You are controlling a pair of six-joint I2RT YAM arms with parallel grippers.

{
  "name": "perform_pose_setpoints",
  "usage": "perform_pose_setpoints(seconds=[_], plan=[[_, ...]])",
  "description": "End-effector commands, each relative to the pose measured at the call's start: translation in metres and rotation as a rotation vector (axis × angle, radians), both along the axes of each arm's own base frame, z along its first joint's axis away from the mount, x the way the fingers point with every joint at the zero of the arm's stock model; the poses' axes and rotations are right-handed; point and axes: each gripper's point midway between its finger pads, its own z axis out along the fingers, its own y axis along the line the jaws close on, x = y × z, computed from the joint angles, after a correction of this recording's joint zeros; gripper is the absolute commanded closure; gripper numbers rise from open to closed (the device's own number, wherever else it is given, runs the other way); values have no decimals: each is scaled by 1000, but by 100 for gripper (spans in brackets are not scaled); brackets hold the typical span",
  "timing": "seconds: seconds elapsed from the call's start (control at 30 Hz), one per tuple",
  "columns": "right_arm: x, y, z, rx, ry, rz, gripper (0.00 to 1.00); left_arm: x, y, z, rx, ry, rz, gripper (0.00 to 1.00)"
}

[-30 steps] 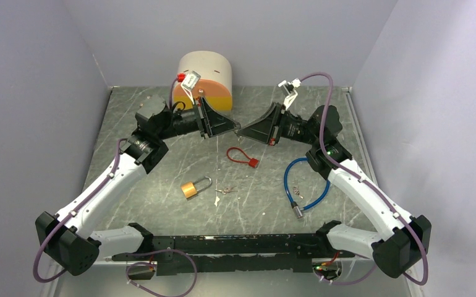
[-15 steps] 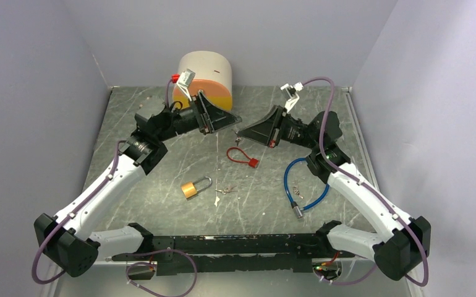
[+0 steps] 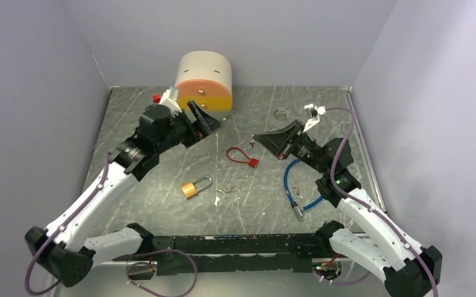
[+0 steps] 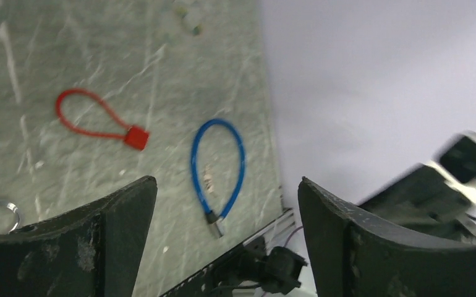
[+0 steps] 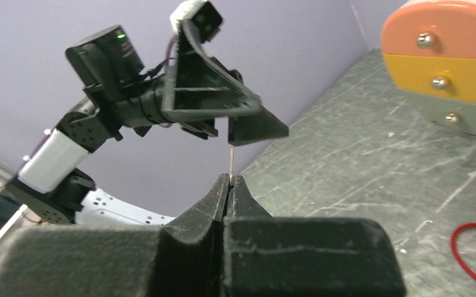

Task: Unlock with the key

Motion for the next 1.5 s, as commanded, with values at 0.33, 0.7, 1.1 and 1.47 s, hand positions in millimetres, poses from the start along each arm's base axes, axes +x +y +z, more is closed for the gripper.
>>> perform_pose_setpoints(seconds=[0.33,0.7,1.1,1.47], plan=[[16,-58,-85,-184,133,-364,100,39,-71,-151,205,428,-142,14],[9,-98,-185,-264,407,-555,100,58,-116,-256,477,737,8,11],[9,-110,-221,-340,469,-610,100,68,-132,-314,709,798,46,16],[10,-111,-231,-357,485,-618,100,54,-129,-331,828,788,-123,69]])
